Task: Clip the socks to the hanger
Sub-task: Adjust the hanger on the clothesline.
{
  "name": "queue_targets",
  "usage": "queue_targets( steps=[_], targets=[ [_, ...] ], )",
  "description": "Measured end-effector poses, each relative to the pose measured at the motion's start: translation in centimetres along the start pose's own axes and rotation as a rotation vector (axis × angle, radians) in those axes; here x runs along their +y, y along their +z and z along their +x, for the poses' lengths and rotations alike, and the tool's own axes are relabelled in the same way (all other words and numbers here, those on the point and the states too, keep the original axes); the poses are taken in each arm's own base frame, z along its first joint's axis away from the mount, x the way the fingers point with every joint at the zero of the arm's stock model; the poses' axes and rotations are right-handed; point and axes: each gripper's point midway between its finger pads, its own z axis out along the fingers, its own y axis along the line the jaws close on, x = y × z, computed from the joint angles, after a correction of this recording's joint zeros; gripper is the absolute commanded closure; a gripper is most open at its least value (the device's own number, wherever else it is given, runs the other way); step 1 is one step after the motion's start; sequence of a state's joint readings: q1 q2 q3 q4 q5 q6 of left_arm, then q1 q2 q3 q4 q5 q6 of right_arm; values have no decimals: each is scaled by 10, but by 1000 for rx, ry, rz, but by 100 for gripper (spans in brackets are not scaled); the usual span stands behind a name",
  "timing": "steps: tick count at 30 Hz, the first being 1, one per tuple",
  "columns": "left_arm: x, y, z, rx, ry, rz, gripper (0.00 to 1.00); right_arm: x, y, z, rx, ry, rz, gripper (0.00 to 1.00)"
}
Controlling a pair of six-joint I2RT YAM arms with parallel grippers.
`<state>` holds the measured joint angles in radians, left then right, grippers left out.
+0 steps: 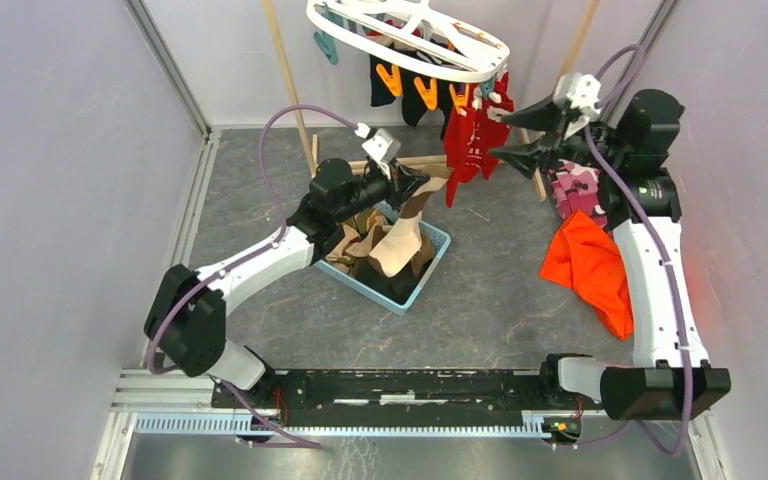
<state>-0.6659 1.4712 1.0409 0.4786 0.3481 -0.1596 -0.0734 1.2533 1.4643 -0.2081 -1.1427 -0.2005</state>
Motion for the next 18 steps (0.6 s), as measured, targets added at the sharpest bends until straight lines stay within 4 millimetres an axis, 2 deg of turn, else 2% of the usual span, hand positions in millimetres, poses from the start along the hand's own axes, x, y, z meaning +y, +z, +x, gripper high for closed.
queue_targets(
  steps=[3, 4, 8, 13, 18],
  targets=[
    [16, 9, 0, -10, 3, -20, 98, 39, 19, -12, -24, -45, -108, 62],
    [20, 11, -1, -14, 5, -24, 98, 48, 25, -13, -28, -58, -129, 66],
    [30, 19, 0, -22, 8, -20, 98, 65, 49, -16, -31, -80, -146, 80],
    [26, 23, -2, -35, -2, 10, 98, 74, 89, -9, -7, -74, -110, 87],
    [21, 23, -10, -63, -6, 34, 98, 82, 131, 14, 59, -31, -54, 89]
  ],
)
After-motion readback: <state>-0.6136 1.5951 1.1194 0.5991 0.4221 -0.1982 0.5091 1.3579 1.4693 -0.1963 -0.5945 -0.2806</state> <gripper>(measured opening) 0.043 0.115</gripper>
